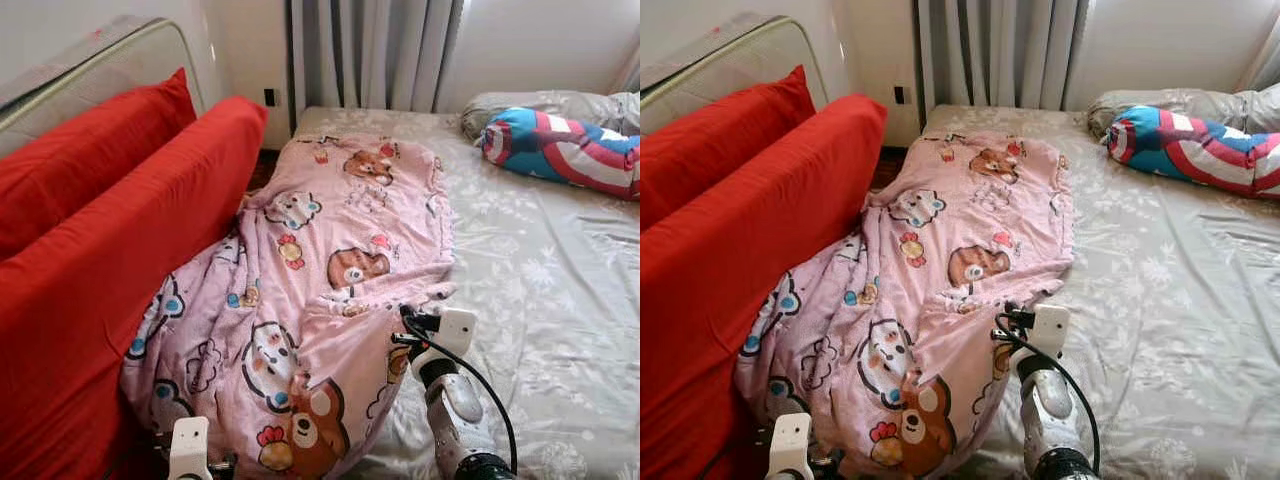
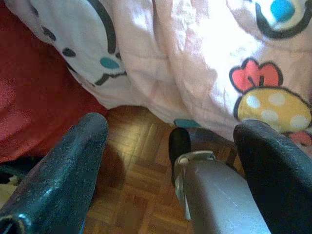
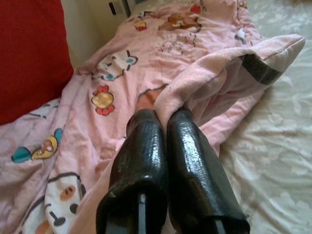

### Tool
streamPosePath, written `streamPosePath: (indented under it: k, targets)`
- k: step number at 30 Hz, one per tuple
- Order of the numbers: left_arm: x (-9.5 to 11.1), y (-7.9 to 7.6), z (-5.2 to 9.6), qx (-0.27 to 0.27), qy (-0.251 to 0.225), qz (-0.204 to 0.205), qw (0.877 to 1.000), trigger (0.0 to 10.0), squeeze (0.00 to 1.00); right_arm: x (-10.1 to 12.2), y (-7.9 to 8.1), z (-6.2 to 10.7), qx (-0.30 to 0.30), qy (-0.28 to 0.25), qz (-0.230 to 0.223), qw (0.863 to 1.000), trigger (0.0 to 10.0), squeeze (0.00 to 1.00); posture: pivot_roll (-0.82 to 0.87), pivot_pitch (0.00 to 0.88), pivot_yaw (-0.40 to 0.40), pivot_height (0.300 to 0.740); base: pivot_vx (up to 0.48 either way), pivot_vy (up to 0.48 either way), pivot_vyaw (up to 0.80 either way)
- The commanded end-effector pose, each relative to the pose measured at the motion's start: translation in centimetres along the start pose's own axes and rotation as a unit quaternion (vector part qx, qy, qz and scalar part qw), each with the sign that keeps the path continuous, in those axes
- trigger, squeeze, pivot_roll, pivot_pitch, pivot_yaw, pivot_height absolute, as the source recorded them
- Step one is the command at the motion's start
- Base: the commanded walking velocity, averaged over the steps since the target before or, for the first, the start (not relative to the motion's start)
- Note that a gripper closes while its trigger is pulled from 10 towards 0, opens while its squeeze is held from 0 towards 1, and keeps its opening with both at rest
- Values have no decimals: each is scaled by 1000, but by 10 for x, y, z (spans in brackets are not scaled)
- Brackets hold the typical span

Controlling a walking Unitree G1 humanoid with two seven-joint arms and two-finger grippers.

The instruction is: Clean up the room

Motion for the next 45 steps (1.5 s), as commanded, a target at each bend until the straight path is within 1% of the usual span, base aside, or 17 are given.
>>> streamPosePath:
  k: [1, 21, 32, 42, 45]
  targets:
    - [-10, 1, 2, -1, 18, -2, 1000, 10000, 0, 4, 4, -2, 7, -8, 4, 1000, 10000, 0, 26, 63, -10, 740, -259, 0, 0]
    - [-11, 1, 2, -1, 19, -1, 1000, 10000, 0, 3, 6, -2, 10, -5, 6, 1000, 10000, 0, 28, 65, -12, 740, -270, 0, 0]
    - [-11, 2, 2, 0, 19, -3, 1000, 10000, 0, 6, 4, -2, 3, -15, 7, 1000, 10000, 0, 29, 65, -10, 740, -272, 0, 0]
    - [-11, 2, 2, -1, 20, -5, 1000, 10000, 0, 16, -1, -3, -18, -42, 30, 999, 10000, 0, 28, 64, -9, 740, -271, 0, 0]
    - [-11, 2, 2, -1, 19, -5, 1000, 10000, 0, 25, -11, -2, -50, -64, 40, 996, 10000, 0, 29, 66, -10, 740, -265, 0, 0]
Point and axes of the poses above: a point about 5 cm out from each wrist's last joint towards the gripper, its own z axis pointing back from the gripper into the wrist, its own x axis along the axis of the wrist's last joint, y = z × x, the point moved 4 cm from there along -z, pointing out of the wrist towards the gripper, and after that the axes turned 7 degrees about -z, right-handed, at the moved point
